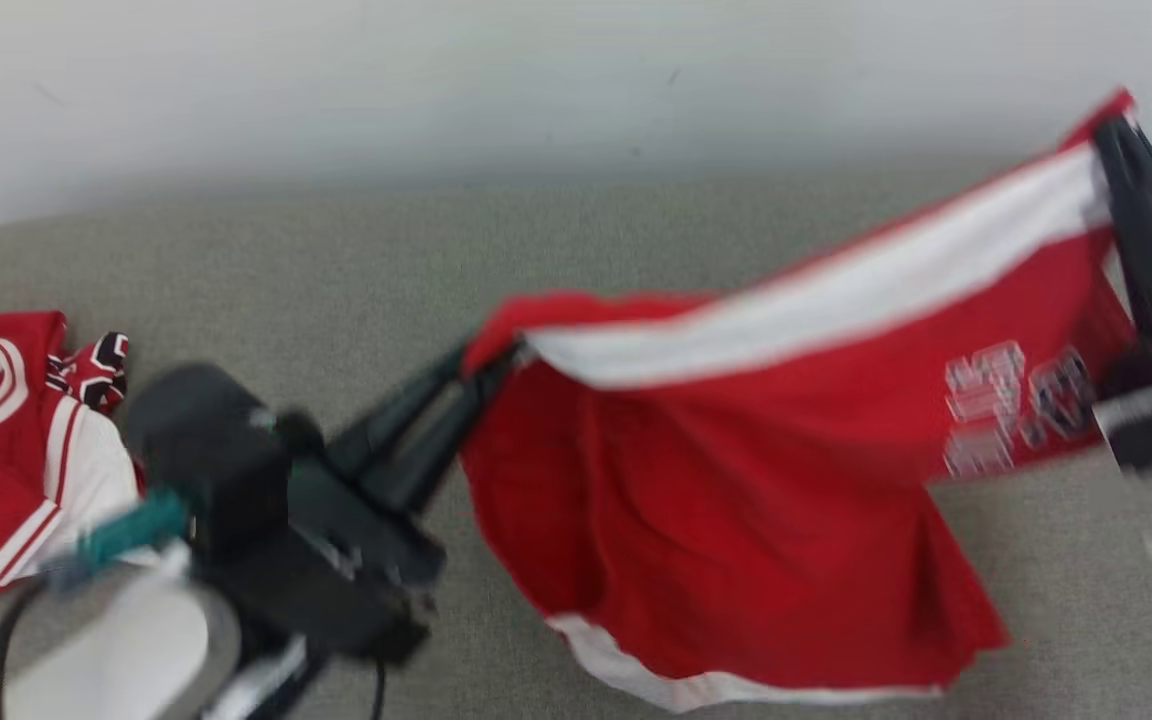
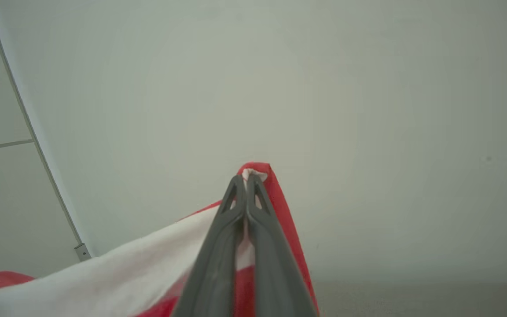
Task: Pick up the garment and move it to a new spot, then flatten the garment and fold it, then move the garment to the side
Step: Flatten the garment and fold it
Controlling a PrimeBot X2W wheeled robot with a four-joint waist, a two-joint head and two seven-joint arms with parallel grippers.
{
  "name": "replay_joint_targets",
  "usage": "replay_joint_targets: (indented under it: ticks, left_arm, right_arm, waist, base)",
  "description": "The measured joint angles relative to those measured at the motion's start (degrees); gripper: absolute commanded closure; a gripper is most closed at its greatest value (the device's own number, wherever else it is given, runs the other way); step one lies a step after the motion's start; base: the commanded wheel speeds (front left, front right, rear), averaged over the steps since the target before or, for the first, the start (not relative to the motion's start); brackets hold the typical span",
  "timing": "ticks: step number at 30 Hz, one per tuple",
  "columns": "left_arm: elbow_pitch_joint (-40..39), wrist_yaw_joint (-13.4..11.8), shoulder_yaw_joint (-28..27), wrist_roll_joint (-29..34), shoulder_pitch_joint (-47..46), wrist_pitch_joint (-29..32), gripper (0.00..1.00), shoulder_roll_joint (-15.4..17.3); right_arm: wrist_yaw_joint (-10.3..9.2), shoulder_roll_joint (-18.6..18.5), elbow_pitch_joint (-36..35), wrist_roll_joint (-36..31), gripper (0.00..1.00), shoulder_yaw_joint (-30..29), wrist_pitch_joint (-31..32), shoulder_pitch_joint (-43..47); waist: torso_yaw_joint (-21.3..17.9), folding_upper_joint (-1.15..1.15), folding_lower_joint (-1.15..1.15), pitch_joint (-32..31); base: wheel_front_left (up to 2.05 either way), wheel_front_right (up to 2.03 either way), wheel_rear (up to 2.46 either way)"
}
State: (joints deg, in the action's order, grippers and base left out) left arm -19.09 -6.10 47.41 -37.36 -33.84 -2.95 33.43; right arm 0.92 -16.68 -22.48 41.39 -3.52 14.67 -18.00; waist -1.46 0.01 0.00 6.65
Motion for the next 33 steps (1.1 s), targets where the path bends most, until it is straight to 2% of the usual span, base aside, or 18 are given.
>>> replay_joint_targets:
  ticks: [5, 6, 9, 11, 13, 16, 21, 24, 29, 33]
  left_arm:
    - [14.4, 0.0, -2.3, 0.5, -10.6, 4.3, 1.0, -3.6]
    - [14.4, 0.0, -2.3, 0.5, -10.6, 4.3, 1.0, -3.6]
    - [18.6, 0.0, -4.7, 1.9, -19.1, 3.3, 1.0, -6.5]
    - [18.5, 0.1, -5.4, 3.5, -22.2, 1.8, 1.0, -8.2]
    - [17.1, 0.9, -5.0, 4.6, -23.2, 0.3, 1.0, -8.8]
    - [16.2, 3.2, -2.1, 5.2, -22.1, -1.0, 1.0, -8.0]
    - [21.2, 5.9, 5.7, 5.3, -11.6, -0.6, 1.0, -6.4]
    - [25.8, 8.0, 10.9, 7.5, -7.1, 0.3, 1.0, -5.6]
    - [30.3, 10.6, 12.6, 8.8, -8.1, 0.2, 1.0, -6.3]
    - [34.8, 11.2, 12.8, 10.2, -10.5, -1.2, 1.0, -7.2]
  right_arm:
    - [-3.05, 2.8, 13.5, -3.4, 1.0, 2.4, -1.4, -18.4]
    - [-3.05, 2.8, 13.5, -3.4, 1.0, 2.4, -1.4, -18.4]
    - [-3.79, 4.4, 15.4, -4.2, 1.0, 1.7, -4.9, -27.9]
    - [-3.7, 4.1, 14.2, -4.2, 1.0, 1.1, -6.2, -30.0]
    - [-3.34, 3.3, 12.8, -4.3, 1.0, 1.4, -6.4, -28.9]
    - [-2.42, 1.9, 11.9, -4.9, 1.0, 3.1, -4.7, -23.6]
    - [-1.85, 1.0, 11.7, -5.4, 1.0, 6.7, 0.2, -4.0]
    - [-1.6, 1.6, 13.9, -5.0, 1.0, 9.1, 2.3, 3.4]
    - [-0.88, 1.2, 16.7, -5.0, 1.0, 9.3, 3.0, 3.2]
    - [-0.81, -0.5, 20.0, -5.0, 1.0, 8.0, 3.7, 1.9]
  waist:
    - [-0.2, 0.01, 0.02, 3.6]
    - [-0.2, 0.01, 0.02, 3.6]
    - [-0.4, 0.01, 0.02, 5.5]
    - [-0.5, 0.0, 0.02, 6.3]
    - [-0.5, 0.01, 0.02, 6.9]
    - [-0.7, 0.0, 0.01, 7.6]
    - [-1.3, 0.01, 0.01, 10.0]
    - [-1.8, 0.01, 0.0, 11.9]
    - [-2.9, 0.0, 0.0, 15.4]
    - [-3.4, 0.01, 0.02, 16.9]
  base:
    - [0.0, 0.0, 0.0]
    - [0.0, 0.0, 0.0]
    - [0.0, 0.0, 0.0]
    - [0.0, 0.0, 0.0]
    - [0.0, 0.0, 0.0]
    - [0.0, 0.0, 0.0]
    - [0.0, 0.0, 0.0]
    - [0.0, 0.0, 0.0]
    - [0.0, 0.0, 0.0]
    - [0.0, 0.0, 0.0]
